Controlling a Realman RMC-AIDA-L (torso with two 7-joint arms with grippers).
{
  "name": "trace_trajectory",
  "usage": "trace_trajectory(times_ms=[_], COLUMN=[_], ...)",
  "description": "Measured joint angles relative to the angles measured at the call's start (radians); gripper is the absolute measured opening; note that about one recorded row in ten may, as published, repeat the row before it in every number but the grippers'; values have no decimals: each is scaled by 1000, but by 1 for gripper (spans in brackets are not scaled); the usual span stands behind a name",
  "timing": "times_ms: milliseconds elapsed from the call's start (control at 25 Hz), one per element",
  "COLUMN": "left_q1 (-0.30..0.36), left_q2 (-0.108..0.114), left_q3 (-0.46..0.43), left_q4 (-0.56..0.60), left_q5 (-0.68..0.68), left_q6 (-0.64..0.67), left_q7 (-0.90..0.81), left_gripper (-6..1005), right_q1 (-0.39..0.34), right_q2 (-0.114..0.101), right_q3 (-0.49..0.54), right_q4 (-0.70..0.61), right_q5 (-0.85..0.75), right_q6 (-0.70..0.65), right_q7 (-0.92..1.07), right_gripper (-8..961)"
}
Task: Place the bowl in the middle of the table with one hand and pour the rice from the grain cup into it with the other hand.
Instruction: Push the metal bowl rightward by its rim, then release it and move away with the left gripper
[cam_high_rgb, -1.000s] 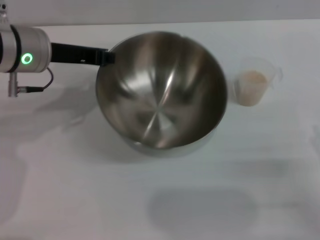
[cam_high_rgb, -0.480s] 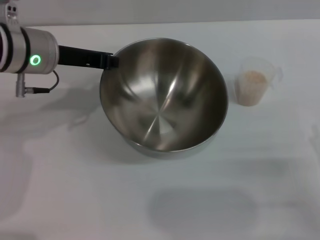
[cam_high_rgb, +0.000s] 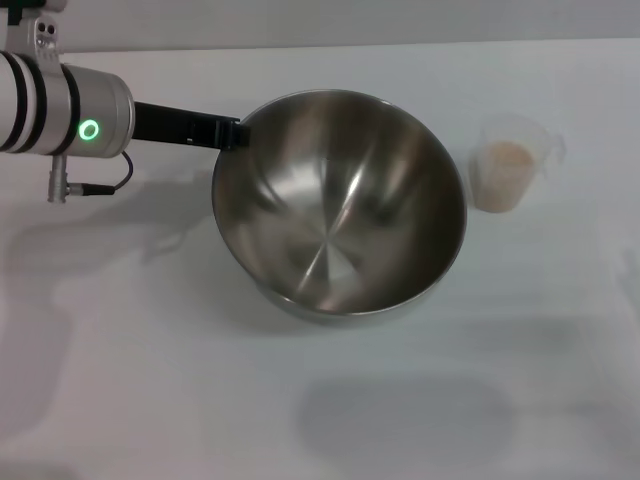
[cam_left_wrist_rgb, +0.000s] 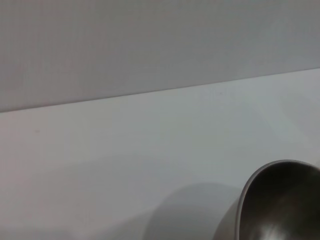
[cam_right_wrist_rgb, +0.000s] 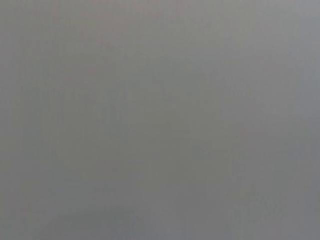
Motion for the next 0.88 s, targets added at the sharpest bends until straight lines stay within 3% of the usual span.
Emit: trace_trajectory(times_ms=[880], left_q1=[-3], left_q2=[0], left_q3=[61], left_q4=[34], left_q5=[-40], left_q6=[44], left_q7=[15], left_gripper=[111], right_q1=[7], right_q2=[0], right_q3=[-11], right_q4=[1], right_q5=[0], right_q6=[7], right_q7=[-1], right_gripper=[826])
